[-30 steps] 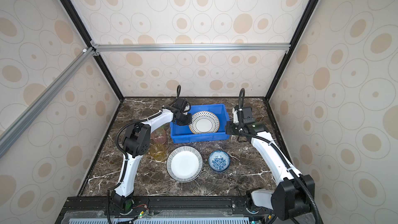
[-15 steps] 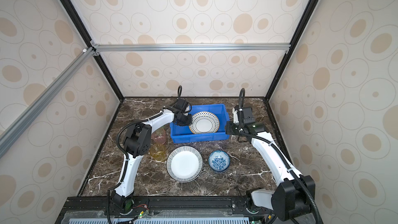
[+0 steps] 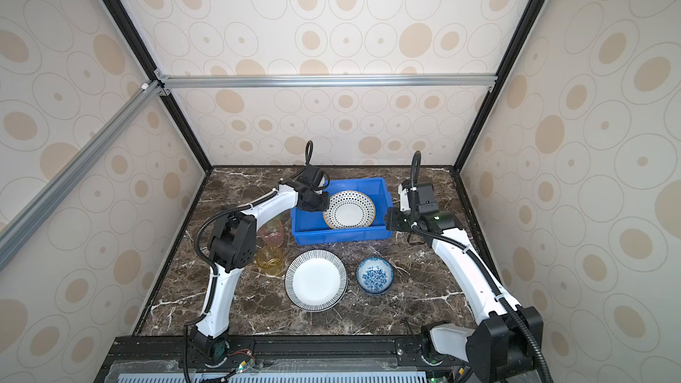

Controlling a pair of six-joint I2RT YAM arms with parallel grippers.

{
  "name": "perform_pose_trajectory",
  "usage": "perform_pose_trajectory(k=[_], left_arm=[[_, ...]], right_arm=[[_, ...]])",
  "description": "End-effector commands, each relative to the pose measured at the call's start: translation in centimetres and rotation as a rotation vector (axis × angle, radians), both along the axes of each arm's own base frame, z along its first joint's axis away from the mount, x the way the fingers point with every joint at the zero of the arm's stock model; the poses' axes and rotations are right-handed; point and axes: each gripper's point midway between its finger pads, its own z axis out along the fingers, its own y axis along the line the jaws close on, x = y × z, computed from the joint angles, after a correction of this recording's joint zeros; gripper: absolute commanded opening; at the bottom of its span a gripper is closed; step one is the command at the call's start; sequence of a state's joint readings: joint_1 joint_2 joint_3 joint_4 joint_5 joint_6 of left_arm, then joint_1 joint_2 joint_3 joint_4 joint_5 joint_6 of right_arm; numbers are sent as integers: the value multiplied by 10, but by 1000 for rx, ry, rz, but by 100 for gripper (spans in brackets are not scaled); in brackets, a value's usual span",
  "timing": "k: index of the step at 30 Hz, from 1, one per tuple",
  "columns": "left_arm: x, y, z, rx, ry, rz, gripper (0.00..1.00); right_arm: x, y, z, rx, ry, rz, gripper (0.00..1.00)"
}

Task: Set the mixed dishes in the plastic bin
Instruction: 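Lay the dotted plate flat in the bin and open the left gripper, then move the left gripper toward the striped plate while the right gripper approaches its far rim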

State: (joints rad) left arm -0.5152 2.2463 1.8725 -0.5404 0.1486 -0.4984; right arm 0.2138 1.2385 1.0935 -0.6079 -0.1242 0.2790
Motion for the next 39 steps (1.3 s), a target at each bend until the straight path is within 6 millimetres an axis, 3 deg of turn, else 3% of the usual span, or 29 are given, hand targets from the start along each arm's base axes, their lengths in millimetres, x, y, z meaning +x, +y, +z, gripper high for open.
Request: perform_pose_trajectory(k=[1,10,22,30,39], left_arm=[[2,5,43,21,-98,-7,31],[-12,13,71,58,-153,-16,34],[-49,27,131,14,-251,-43,34],[-88,47,151,14,-277,-38,35],[-136,66,157,17,-255,-47,35]], right_arm=[[-8,-2,1,3,8,3,57],[-13,-1,7,22,-2,8,58],[-21,19,14,132,4,71,60],[-31,35,16,200,26,121,61],[-41,65,14,191,47,215,61]])
